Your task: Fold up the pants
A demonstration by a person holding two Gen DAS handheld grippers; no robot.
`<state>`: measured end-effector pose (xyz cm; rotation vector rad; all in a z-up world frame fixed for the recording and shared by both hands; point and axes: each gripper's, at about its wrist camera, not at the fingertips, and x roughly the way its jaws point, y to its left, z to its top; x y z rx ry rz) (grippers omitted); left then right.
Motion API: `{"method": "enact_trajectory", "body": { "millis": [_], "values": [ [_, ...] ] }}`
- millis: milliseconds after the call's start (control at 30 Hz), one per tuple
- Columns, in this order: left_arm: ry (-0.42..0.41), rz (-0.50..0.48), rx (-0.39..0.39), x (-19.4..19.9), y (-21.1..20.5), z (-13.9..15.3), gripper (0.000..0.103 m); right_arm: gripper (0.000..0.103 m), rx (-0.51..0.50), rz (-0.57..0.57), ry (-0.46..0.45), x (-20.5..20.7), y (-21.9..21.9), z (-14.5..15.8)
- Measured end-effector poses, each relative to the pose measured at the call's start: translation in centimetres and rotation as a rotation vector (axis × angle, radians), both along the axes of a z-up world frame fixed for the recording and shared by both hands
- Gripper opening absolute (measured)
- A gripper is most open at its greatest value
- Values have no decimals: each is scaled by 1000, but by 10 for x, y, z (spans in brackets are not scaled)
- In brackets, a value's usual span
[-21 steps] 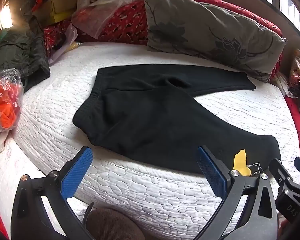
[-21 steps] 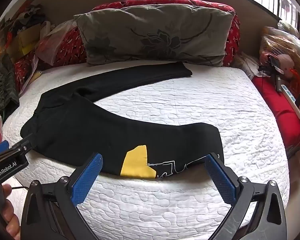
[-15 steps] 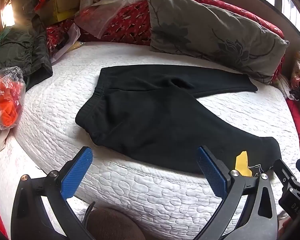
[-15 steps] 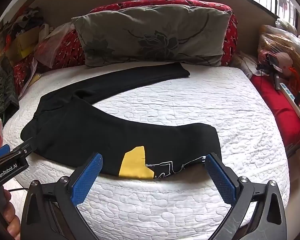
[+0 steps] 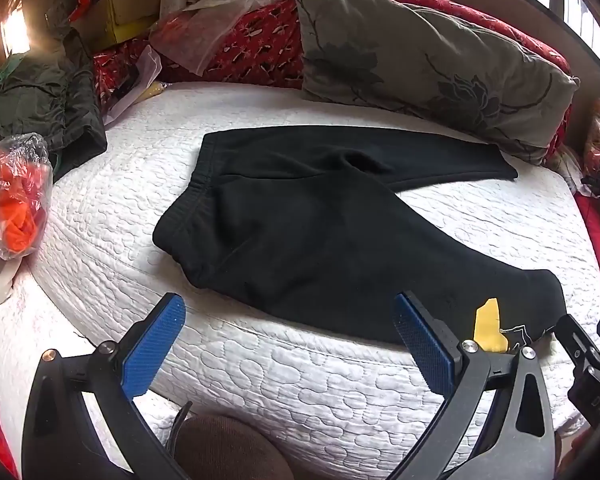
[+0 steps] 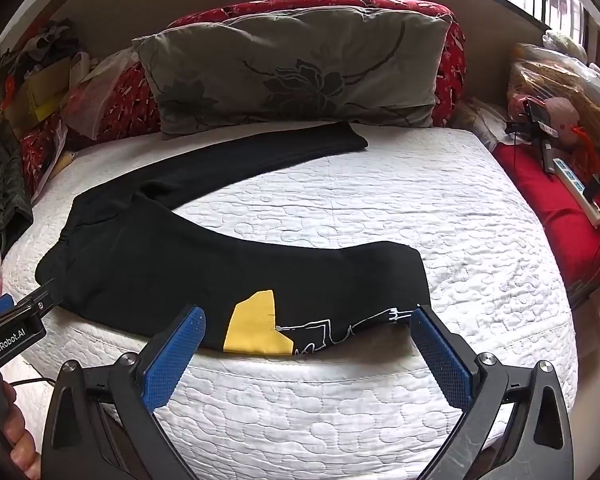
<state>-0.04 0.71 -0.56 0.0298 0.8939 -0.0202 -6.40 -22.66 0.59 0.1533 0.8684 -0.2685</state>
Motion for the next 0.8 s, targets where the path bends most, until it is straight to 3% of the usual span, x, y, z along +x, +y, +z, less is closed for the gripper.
{"method": "enact_trajectory", "body": {
  "millis": [800],
  "values": [
    [-4, -11, -3, -1, -6, 4, 103, 103, 2, -5, 10, 1, -1, -4]
  ]
}}
